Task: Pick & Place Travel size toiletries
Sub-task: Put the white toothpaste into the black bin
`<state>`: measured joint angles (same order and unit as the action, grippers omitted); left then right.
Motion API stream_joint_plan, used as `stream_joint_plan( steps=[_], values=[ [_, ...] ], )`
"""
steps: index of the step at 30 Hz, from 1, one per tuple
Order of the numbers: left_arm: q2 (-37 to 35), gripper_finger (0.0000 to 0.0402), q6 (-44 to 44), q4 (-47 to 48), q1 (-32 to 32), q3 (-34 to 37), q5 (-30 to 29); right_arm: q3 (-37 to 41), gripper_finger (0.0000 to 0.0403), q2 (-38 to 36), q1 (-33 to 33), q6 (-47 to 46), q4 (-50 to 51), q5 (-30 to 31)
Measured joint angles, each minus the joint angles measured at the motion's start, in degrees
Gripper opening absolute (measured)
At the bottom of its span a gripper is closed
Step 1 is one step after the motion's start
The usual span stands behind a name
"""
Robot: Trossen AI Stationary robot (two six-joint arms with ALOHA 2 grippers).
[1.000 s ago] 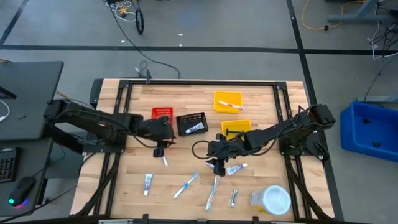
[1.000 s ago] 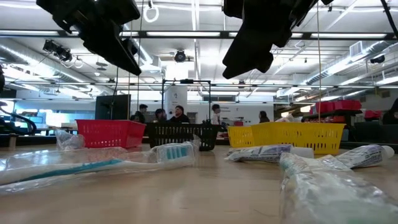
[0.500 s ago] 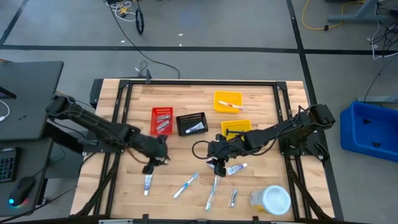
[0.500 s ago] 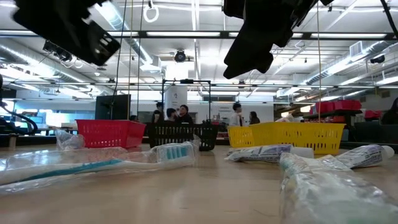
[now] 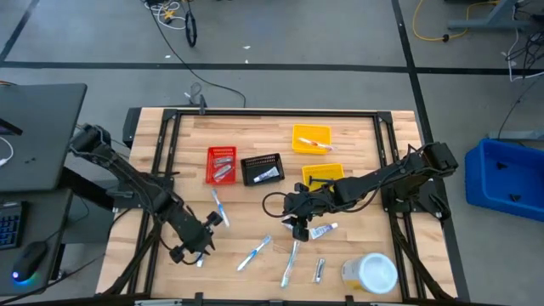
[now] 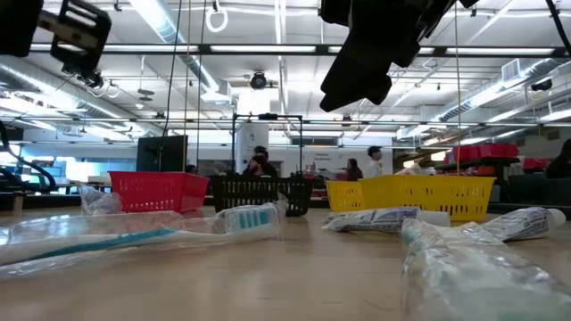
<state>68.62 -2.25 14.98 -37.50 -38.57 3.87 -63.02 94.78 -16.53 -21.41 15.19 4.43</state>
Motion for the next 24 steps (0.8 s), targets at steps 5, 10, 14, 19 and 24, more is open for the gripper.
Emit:
stream_joint_plan(
  steps=[5, 10, 14, 19, 24],
  values=[
    [4.3, 0.0097, 10.9, -0.8, 0.2, 0.0, -0.7, 0.0, 0.0137, 0.0, 0.0, -1.2, 0.0, 0.0],
    [9.3, 0.0111, 10.6, -4.4, -1.1, 0.0, 2.1, 0.0, 0.013, 0.0, 0.0, -1.7, -0.1, 0.0],
    [12.9, 0.0128, 5.9, -5.4, -2.3, 0.0, 3.5, 0.0, 0.0125, 0.0, 0.0, -1.7, -0.2, 0.0],
    [15.0, 0.0166, 4.1, -5.2, -2.9, 0.0, 3.5, 0.0, 0.012, 0.0, 0.0, -1.7, -0.6, 0.0],
    [14.9, 0.0209, 3.3, -0.3, -3.2, 0.0, 3.9, 0.0, 0.0115, 0.0, 0.0, -1.7, -1.3, 0.0]
  ],
)
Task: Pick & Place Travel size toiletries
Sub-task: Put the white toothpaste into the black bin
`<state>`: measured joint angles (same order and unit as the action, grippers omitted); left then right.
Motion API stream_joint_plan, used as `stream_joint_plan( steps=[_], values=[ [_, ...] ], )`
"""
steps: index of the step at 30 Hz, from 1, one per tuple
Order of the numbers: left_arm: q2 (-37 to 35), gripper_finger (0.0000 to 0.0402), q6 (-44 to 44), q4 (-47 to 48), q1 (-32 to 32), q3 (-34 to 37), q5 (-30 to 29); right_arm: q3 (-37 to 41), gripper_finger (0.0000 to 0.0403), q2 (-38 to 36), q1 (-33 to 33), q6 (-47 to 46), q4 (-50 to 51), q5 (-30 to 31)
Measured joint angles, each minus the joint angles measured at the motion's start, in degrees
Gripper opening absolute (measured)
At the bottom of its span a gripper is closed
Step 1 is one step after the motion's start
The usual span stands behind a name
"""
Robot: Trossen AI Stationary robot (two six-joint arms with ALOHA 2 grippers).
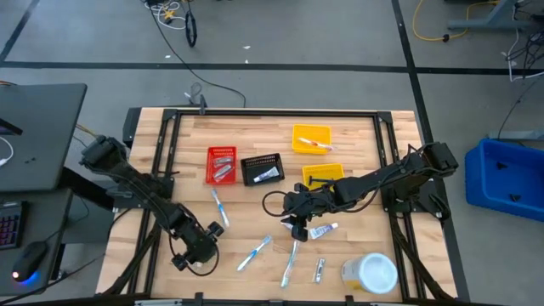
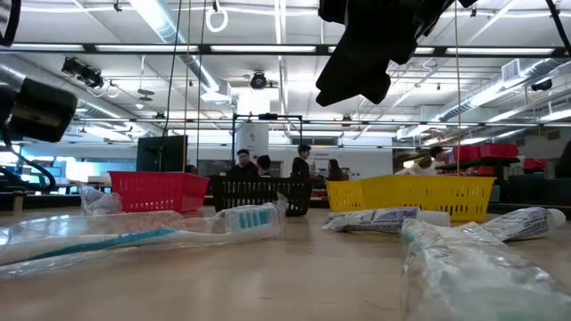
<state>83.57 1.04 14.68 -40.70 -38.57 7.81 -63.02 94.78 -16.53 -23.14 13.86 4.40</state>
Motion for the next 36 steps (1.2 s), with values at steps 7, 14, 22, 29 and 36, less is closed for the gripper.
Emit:
stream_joint_plan(
  steps=[7, 14, 22, 29, 36],
  values=[
    [-0.1, 0.0228, -12.8, 7.3, -2.1, 0.1, -0.1, 0.0, 0.0108, 0.0, 0.0, 0.0, -0.1, 0.0],
    [-0.1, 0.0228, -21.3, 6.9, -3.2, 0.0, -9.0, 0.0, 0.0103, 0.0, 0.0, 0.0, 0.0, 0.0],
    [-0.1, 0.0228, -18.1, 7.0, -2.8, 1.6, -9.6, 0.0, 0.0109, 0.0, 0.0, 0.0, 0.0, 0.0],
    [-0.4, 0.0224, -13.3, 3.7, -1.7, 4.8, -9.1, 0.0, 0.0105, 0.0, 0.0, 0.0, 0.0, 0.0],
    [-0.2, 0.0165, -13.8, 3.9, -1.8, 4.1, -8.9, 0.0, 0.0096, 0.0, 0.0, 0.0, 0.0, 0.0]
  ],
)
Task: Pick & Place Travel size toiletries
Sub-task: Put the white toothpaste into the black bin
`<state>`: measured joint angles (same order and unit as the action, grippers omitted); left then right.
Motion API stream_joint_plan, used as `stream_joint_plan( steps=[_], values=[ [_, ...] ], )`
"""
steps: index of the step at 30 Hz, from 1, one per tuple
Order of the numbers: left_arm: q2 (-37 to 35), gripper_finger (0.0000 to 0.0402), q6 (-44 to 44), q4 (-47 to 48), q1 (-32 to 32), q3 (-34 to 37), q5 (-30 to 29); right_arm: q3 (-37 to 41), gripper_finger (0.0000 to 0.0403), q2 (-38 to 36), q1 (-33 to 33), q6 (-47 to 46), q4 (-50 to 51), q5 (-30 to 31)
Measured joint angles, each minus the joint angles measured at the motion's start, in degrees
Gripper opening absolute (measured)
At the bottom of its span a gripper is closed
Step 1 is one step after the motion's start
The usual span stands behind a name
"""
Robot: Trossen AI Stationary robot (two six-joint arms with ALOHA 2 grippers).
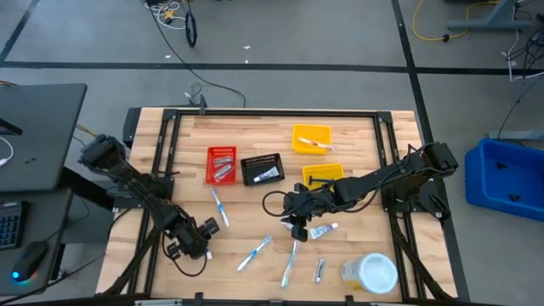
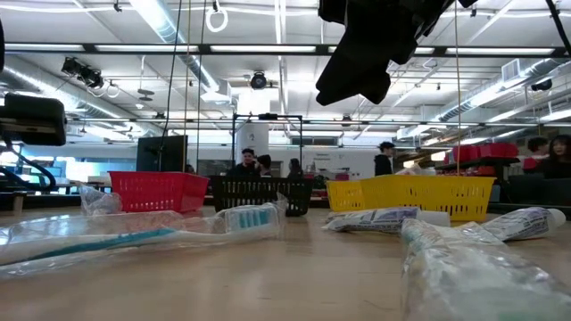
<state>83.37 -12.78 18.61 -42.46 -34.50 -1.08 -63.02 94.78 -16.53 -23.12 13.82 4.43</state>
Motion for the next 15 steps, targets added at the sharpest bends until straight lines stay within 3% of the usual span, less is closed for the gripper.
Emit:
stream_joint_plan(
  steps=[10, 15],
  values=[
    [0.3, 0.0095, 8.3, -2.5, 0.1, -2.1, -4.9, 0.0, 0.0096, 0.0, 0.0, 0.0, -1.1, 0.0],
    [0.3, 0.0081, 10.5, -4.9, 0.4, -3.1, -12.0, 0.0, 0.0091, 0.0, 0.0, 0.1, -1.2, 0.0]
  ],
)
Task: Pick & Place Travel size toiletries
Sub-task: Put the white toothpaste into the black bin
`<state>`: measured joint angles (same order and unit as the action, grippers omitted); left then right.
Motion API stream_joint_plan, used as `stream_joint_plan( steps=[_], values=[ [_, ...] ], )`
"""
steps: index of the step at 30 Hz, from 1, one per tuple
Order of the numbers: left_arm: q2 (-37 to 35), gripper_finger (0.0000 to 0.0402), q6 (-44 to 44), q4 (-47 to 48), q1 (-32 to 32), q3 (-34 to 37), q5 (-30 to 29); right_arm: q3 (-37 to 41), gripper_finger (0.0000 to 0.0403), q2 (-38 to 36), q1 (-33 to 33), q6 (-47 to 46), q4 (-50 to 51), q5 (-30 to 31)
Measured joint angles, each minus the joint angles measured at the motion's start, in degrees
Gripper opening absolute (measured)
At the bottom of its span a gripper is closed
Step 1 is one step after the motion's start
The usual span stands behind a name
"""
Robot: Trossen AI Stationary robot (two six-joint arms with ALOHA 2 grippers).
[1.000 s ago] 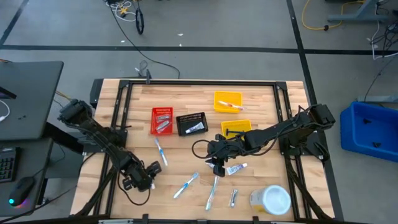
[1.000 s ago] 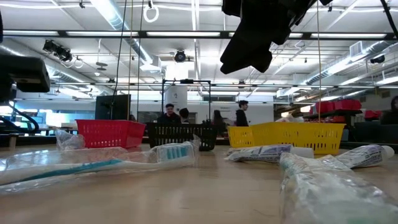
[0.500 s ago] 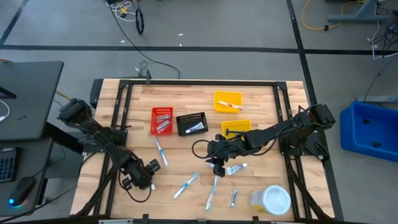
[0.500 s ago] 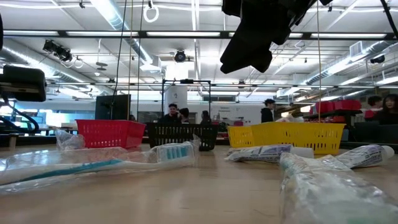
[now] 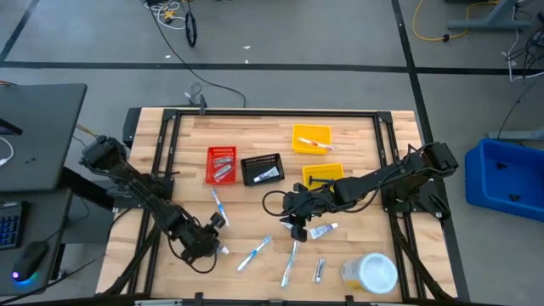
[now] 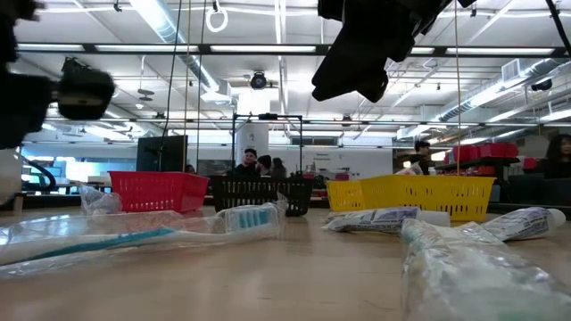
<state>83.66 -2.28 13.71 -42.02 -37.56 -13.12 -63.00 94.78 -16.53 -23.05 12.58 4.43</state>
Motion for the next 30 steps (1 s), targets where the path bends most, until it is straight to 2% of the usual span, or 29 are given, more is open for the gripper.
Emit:
stream_joint_plan(
  steps=[3, 7, 11, 21, 27, 30],
  values=[
    [0.0, 0.0078, 0.9, -0.4, 2.0, -1.1, -5.4, 0.0, 0.0089, 0.0, 0.0, 0.0, 0.0, 0.0],
    [0.0, 0.0078, 4.9, -0.9, 7.8, -3.1, -11.3, 0.0, 0.0092, 0.0, 0.0, 0.2, 0.0, 0.0],
    [-0.1, 0.0077, 6.3, -5.7, 15.5, -4.0, -13.4, 0.0, 0.0095, 0.0, 0.0, 0.1, 0.0, 0.0],
    [-0.1, 0.0077, 2.5, -20.2, 33.0, -4.0, -11.9, 0.0, 0.009, 0.0, -0.1, -0.5, 0.4, 1.5],
    [-0.2, 0.0077, 1.6, -22.4, 41.6, -4.0, -0.8, 0.0, 0.0096, 0.0, -0.1, -0.5, 1.8, 1.5],
    [-0.2, 0.0077, 3.4, -22.5, 44.8, -3.6, 1.8, 0.0, 0.0099, 0.0, 0.0, -0.5, 1.8, 1.5]
  ],
)
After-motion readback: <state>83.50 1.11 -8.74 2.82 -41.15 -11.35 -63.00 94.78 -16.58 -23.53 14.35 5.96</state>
